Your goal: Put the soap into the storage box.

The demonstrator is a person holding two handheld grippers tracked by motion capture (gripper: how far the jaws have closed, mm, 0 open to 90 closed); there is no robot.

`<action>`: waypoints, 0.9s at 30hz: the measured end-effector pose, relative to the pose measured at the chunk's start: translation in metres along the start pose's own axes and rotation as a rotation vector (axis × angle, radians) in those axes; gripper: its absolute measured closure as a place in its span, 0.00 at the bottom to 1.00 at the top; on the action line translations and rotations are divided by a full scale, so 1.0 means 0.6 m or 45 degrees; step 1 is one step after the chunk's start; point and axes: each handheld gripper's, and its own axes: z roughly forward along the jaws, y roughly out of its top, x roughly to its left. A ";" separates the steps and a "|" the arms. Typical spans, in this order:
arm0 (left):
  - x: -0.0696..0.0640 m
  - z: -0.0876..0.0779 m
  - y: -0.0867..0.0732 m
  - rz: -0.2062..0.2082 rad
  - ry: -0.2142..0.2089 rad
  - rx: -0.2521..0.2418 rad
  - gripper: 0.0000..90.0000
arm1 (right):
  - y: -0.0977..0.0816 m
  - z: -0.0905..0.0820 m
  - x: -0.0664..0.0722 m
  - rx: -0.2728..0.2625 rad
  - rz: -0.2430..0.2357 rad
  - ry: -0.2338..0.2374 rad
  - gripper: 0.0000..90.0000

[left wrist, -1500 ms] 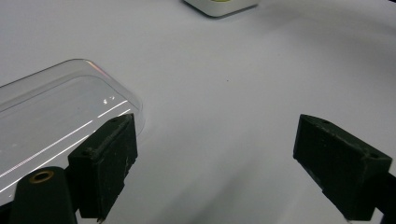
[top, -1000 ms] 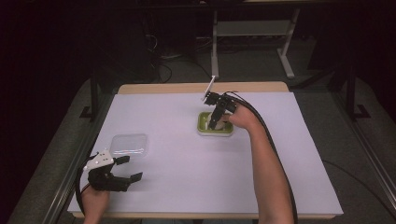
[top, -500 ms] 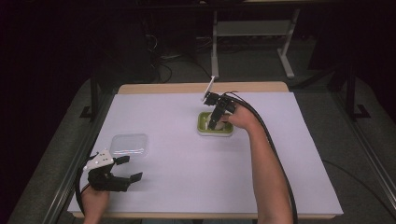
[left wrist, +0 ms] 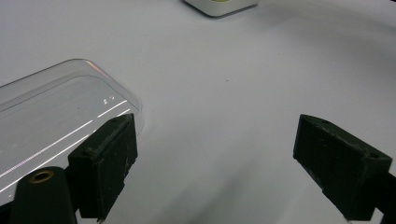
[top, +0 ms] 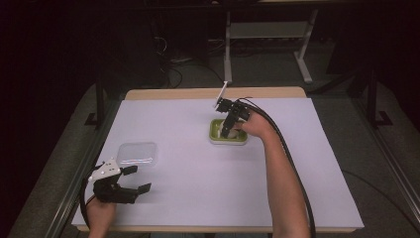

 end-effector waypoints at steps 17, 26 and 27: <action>0.000 0.000 0.000 -0.004 -0.002 -0.002 0.14 | -0.003 -0.004 0.000 -0.011 0.002 -0.025 0.28; -0.001 0.001 0.001 -0.003 -0.004 0.000 0.14 | -0.011 -0.029 -0.003 -0.070 0.029 -0.005 0.36; -0.001 0.001 0.001 -0.002 -0.003 0.000 0.14 | -0.012 -0.028 -0.003 -0.064 0.024 -0.009 0.35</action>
